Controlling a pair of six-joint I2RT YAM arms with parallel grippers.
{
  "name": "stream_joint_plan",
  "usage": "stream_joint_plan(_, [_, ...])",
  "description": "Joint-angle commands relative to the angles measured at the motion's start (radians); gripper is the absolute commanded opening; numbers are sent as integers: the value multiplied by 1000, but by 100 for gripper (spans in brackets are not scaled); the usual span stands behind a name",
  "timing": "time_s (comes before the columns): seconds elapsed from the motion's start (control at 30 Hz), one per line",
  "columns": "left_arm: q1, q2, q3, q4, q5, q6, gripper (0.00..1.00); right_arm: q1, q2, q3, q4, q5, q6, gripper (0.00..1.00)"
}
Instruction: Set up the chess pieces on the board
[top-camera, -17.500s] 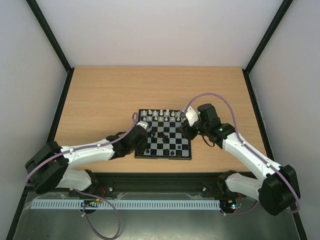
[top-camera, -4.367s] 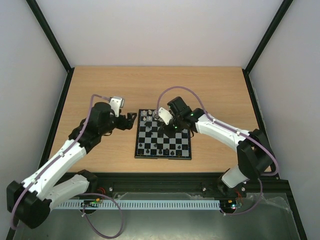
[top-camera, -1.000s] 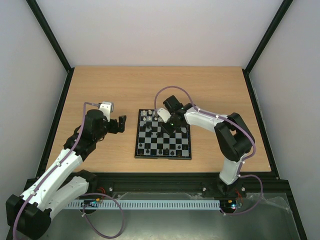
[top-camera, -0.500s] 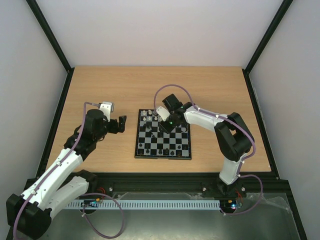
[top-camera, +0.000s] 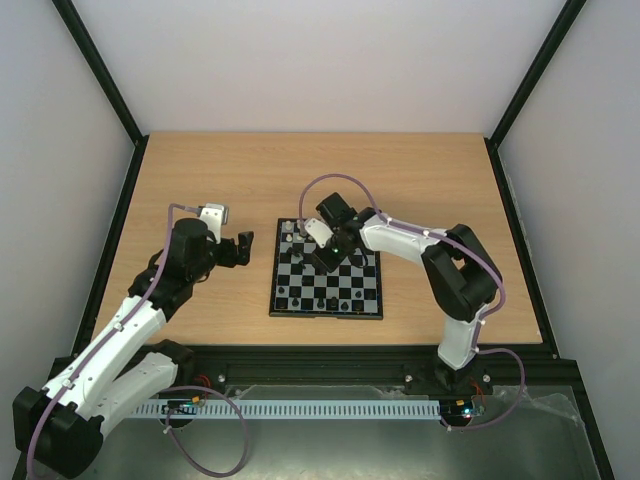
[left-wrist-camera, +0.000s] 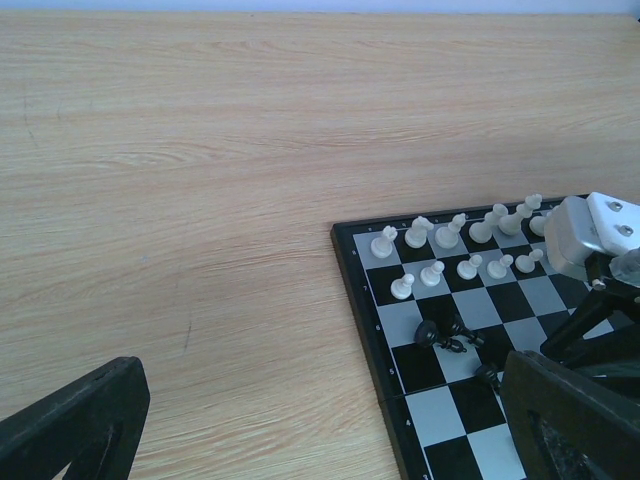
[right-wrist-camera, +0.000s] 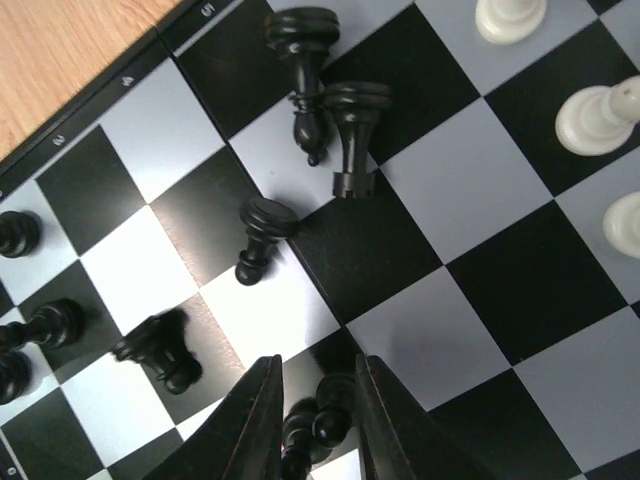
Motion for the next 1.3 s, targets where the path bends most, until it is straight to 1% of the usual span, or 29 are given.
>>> stream_joint_plan(0.0, [7,2,1,9,8,14,99,4,27,26,-59,41,6,20])
stream_joint_plan(0.27, [7,2,0,8,10,14,99,5,31,21,-62,77,9,11])
stream_joint_plan(0.5, [7,5,1,8,13,14,99,-3,2,10,-61,83,5,2])
stream_joint_plan(0.67, [7,3,1,8,14,14,99,-30,-62,-17,-63,96,2,1])
stream_joint_plan(0.9, [7,5,2,8,20,14,99,-53,-211,-121,-67,129,-45,1])
stream_joint_plan(1.03, [7,3,2,8,22,14,99,-53,-296,-209,-72,108,-79,2])
stream_joint_plan(1.17, [7,3,2,9,23,14,99,-53,-370,-297,-72,55,-126,2])
stream_joint_plan(1.27, [7,6,3,8,25,13,99,-53,-397,-330,-61,42,-132,2])
